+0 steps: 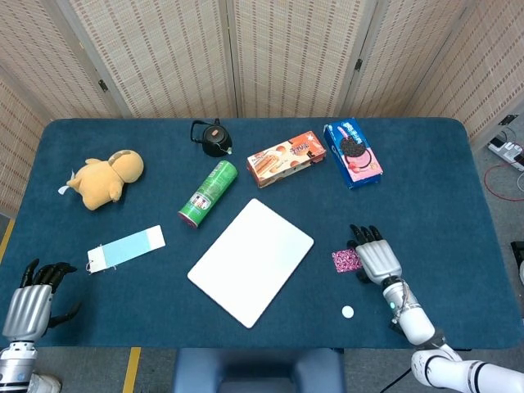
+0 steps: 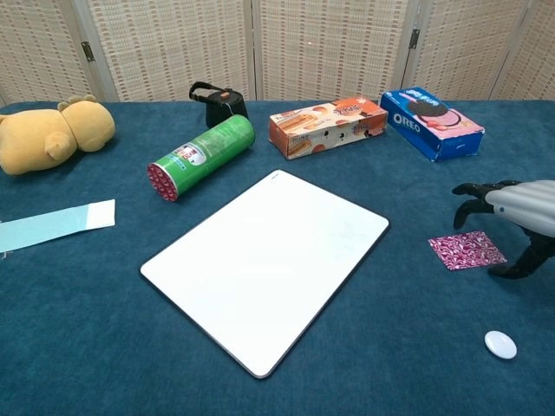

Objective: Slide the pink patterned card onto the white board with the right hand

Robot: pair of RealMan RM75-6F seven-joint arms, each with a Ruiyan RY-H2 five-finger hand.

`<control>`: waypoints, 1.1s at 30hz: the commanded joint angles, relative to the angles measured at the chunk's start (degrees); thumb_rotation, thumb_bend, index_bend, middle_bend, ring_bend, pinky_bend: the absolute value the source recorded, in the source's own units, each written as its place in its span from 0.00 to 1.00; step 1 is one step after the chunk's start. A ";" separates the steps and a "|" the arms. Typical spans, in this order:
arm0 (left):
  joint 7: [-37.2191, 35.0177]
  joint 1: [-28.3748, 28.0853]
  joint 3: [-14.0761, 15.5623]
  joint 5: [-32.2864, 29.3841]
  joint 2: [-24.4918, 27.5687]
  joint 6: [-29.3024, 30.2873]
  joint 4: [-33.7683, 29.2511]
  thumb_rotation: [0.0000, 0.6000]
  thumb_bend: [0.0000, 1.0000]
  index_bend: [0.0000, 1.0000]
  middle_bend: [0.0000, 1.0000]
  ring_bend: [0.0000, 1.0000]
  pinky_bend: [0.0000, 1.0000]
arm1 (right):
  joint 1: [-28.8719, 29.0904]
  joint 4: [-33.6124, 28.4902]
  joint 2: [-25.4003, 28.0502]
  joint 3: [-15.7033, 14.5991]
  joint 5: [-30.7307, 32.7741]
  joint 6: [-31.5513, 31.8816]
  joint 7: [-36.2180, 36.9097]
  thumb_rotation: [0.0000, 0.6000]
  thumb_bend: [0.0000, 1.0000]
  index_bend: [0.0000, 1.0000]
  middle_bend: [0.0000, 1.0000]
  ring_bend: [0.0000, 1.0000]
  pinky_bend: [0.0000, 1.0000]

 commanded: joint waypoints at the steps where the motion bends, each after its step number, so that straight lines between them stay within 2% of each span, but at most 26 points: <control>1: -0.14 0.04 0.04 0.07 0.07 0.00 0.06 1.00 0.31 0.30 0.26 0.21 0.05 | 0.64 0.02 -0.19 -0.21 0.82 -0.30 -0.64 0.98 0.31 0.26 0.02 0.03 0.00; 15: -0.66 0.37 0.12 -0.06 -0.03 -0.05 0.60 1.00 0.31 0.30 0.26 0.21 0.05 | 2.23 0.53 -0.76 -1.58 3.10 0.36 -1.36 0.97 0.31 0.32 0.03 0.03 0.00; 24: -0.69 0.46 0.12 -0.11 -0.10 -0.13 0.71 1.00 0.31 0.30 0.25 0.21 0.05 | 2.20 -1.33 0.28 -2.28 0.75 2.22 0.92 0.97 0.31 0.33 0.04 0.03 0.00; 28: -0.78 0.55 0.12 0.11 -0.03 0.14 0.64 1.00 0.31 0.30 0.25 0.21 0.05 | 2.76 -4.11 1.49 -1.76 -0.52 1.99 3.32 0.97 0.31 0.33 0.04 0.03 0.00; 33: -0.60 0.64 0.03 0.17 0.18 0.39 0.38 1.00 0.31 0.30 0.25 0.21 0.05 | 5.80 -6.60 0.89 0.13 -0.86 0.67 2.70 0.98 0.31 0.33 0.04 0.03 0.00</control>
